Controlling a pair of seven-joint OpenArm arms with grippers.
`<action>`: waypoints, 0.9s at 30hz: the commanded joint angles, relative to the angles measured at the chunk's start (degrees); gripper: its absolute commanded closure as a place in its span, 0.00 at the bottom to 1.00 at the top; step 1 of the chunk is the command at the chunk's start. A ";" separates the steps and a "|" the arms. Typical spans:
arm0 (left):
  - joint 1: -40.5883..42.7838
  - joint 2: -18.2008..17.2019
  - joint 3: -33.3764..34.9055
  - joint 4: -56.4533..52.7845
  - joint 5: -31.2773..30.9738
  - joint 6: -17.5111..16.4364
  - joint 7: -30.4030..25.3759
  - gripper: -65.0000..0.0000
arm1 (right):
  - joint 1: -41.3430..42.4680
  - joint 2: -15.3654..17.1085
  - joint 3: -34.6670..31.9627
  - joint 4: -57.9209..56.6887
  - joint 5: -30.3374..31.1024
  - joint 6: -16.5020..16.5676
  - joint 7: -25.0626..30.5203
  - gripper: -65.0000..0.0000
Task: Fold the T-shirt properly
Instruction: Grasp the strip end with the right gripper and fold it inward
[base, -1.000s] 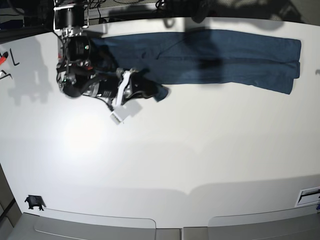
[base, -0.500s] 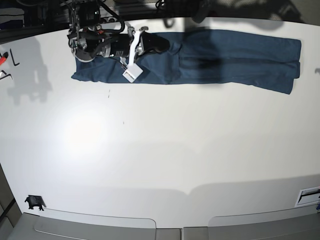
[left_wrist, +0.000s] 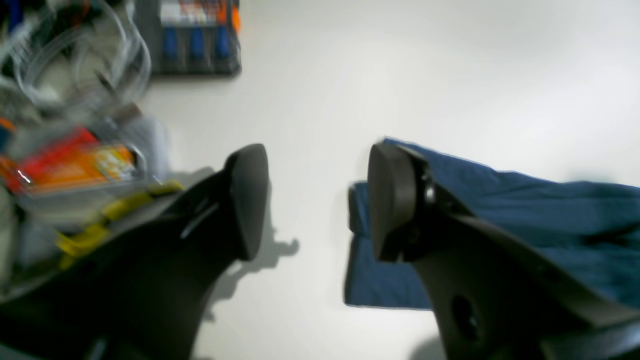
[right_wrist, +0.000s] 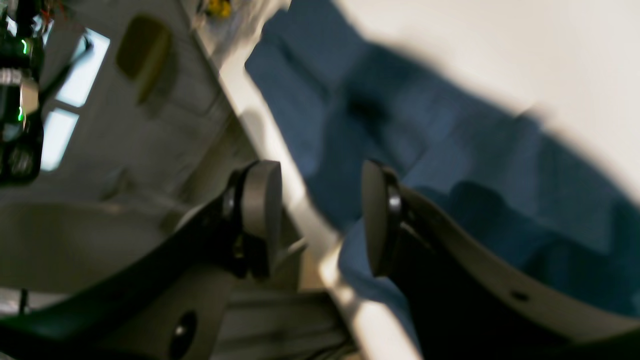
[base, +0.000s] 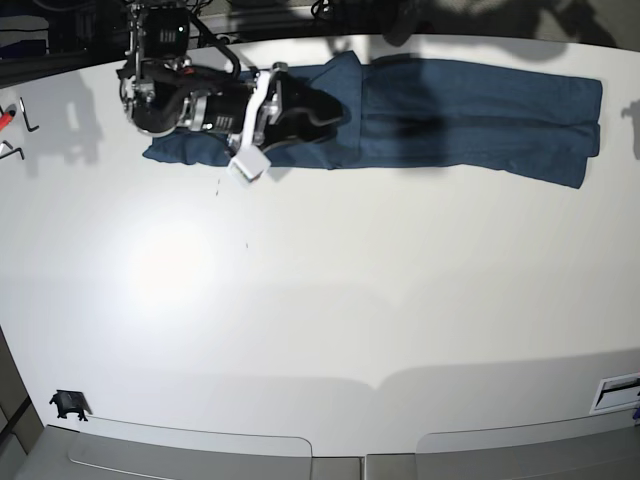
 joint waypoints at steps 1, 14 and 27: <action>0.59 -0.31 -0.63 0.70 -1.27 0.02 -1.75 0.54 | 0.79 0.28 1.33 1.33 1.25 0.47 1.42 0.61; -1.01 3.34 3.39 -18.08 -1.29 -0.09 -7.98 0.39 | 2.03 0.28 17.94 1.40 -10.36 0.47 14.67 0.61; -12.04 2.82 14.38 -32.63 -1.27 -0.50 -6.23 0.39 | 2.01 0.28 20.02 1.40 -10.40 0.47 15.08 0.61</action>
